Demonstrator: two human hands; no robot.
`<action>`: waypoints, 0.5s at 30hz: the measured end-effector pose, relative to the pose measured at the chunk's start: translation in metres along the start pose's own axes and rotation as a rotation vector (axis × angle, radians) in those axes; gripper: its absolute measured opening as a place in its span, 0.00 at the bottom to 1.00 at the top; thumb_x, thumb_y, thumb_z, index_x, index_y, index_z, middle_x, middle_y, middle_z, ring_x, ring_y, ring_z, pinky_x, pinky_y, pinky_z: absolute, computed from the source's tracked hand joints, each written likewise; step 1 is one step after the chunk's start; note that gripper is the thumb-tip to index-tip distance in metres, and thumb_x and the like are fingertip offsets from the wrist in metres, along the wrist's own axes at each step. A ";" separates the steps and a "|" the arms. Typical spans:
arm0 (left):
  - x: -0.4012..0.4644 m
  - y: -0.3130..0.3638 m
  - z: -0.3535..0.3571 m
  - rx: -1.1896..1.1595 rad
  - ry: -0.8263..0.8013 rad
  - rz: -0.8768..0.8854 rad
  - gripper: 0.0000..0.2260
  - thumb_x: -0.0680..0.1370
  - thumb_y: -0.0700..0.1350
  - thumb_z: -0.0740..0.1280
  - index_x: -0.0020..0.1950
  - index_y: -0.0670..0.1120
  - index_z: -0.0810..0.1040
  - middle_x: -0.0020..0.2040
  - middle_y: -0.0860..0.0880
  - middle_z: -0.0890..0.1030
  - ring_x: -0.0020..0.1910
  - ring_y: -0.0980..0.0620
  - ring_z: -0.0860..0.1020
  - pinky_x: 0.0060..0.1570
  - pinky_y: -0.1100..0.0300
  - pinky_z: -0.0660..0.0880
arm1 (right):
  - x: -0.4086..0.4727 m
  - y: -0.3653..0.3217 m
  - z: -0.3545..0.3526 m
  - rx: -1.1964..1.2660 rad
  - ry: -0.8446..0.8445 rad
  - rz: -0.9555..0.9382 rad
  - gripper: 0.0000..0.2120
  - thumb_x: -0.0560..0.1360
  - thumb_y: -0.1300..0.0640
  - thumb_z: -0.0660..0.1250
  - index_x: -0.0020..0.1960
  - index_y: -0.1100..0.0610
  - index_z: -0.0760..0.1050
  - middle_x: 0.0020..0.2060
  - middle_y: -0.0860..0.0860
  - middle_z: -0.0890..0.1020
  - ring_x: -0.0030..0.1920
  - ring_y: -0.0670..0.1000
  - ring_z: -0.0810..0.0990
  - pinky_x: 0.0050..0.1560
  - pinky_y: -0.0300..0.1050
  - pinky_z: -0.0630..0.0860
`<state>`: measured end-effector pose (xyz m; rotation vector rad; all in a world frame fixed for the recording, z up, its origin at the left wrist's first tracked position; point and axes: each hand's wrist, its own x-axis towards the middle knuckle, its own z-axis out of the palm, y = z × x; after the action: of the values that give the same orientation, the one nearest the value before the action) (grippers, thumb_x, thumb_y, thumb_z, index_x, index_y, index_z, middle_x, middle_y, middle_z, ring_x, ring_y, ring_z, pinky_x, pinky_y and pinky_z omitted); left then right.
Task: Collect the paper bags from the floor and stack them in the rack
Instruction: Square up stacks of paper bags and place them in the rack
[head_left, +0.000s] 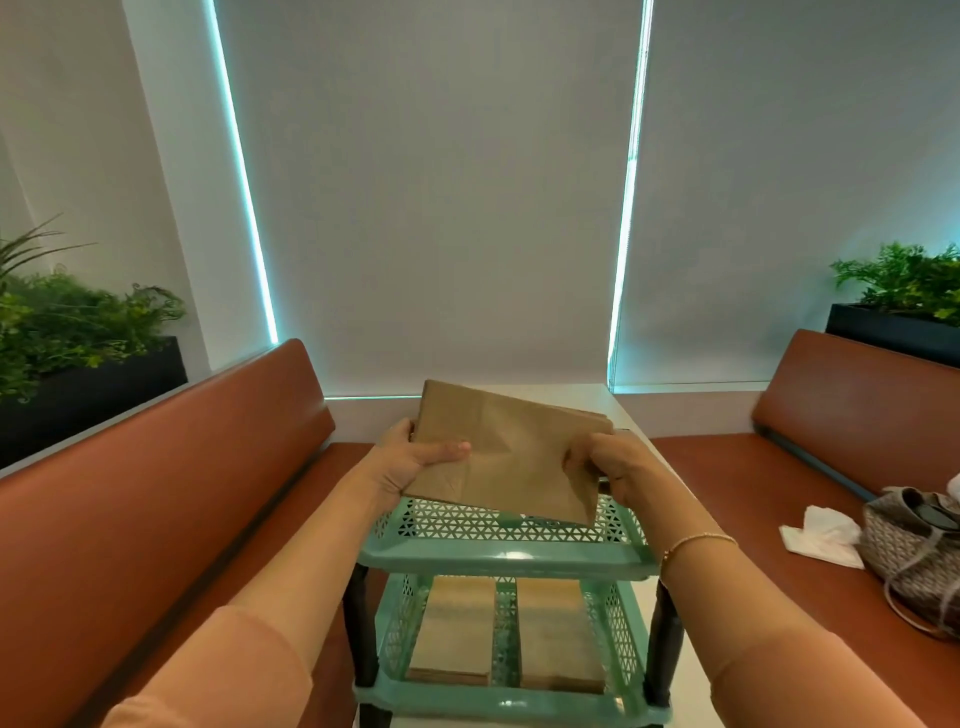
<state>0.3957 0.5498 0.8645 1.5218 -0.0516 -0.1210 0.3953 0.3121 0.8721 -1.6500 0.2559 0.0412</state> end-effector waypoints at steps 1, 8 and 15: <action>0.000 -0.001 0.001 0.048 0.005 0.029 0.45 0.50 0.41 0.83 0.64 0.42 0.70 0.54 0.41 0.81 0.51 0.44 0.81 0.51 0.47 0.79 | 0.003 0.003 0.001 -0.002 0.059 -0.035 0.12 0.66 0.75 0.60 0.44 0.63 0.76 0.41 0.57 0.78 0.44 0.57 0.75 0.44 0.49 0.75; -0.004 -0.013 0.008 0.234 -0.042 0.002 0.38 0.60 0.24 0.75 0.66 0.45 0.68 0.58 0.43 0.78 0.56 0.45 0.76 0.37 0.60 0.80 | 0.012 0.022 0.005 -0.175 0.181 -0.153 0.15 0.67 0.70 0.64 0.54 0.63 0.77 0.43 0.57 0.78 0.43 0.55 0.75 0.34 0.37 0.67; -0.006 -0.005 0.003 0.305 -0.131 -0.077 0.37 0.61 0.25 0.74 0.66 0.43 0.69 0.55 0.43 0.81 0.54 0.47 0.79 0.45 0.57 0.79 | 0.001 0.023 0.008 -0.115 0.116 -0.152 0.19 0.65 0.71 0.65 0.55 0.64 0.75 0.46 0.57 0.79 0.44 0.53 0.75 0.33 0.38 0.68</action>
<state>0.3893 0.5473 0.8603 1.8191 -0.1208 -0.2848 0.3931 0.3180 0.8491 -1.7849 0.2183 -0.1575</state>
